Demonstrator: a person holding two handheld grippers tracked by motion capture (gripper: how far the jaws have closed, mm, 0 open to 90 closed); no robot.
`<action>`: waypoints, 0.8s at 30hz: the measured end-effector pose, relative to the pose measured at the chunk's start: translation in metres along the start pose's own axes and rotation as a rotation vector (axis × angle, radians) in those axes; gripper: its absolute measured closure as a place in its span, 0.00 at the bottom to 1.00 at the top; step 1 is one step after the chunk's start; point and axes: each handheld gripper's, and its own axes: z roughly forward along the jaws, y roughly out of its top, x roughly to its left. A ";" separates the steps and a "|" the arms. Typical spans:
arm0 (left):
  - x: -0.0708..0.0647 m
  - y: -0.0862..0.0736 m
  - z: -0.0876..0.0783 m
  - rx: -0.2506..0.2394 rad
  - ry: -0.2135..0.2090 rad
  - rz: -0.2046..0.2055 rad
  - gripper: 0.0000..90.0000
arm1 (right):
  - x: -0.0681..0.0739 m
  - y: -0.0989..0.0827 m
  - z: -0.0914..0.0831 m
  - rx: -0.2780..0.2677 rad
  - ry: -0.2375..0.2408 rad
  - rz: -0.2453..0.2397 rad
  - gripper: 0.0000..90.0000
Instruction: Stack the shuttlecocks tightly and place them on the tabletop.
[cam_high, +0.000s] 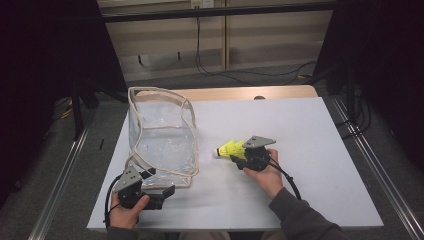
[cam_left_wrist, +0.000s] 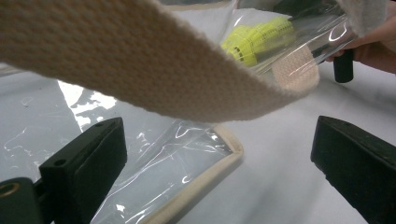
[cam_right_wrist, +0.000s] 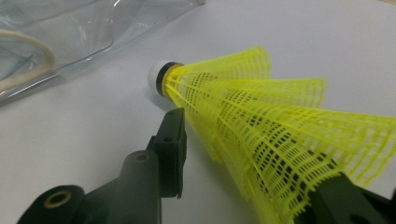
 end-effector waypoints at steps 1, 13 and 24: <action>0.000 0.000 0.000 0.000 -0.001 0.000 0.04 | 0.000 0.000 0.001 0.000 -0.005 -0.007 0.73; 0.000 0.000 0.000 -0.002 0.001 -0.005 0.04 | -0.002 0.002 0.005 0.006 -0.013 -0.009 0.87; 0.000 0.000 0.000 -0.001 0.001 -0.002 0.04 | -0.003 0.002 0.005 0.006 0.010 -0.015 0.89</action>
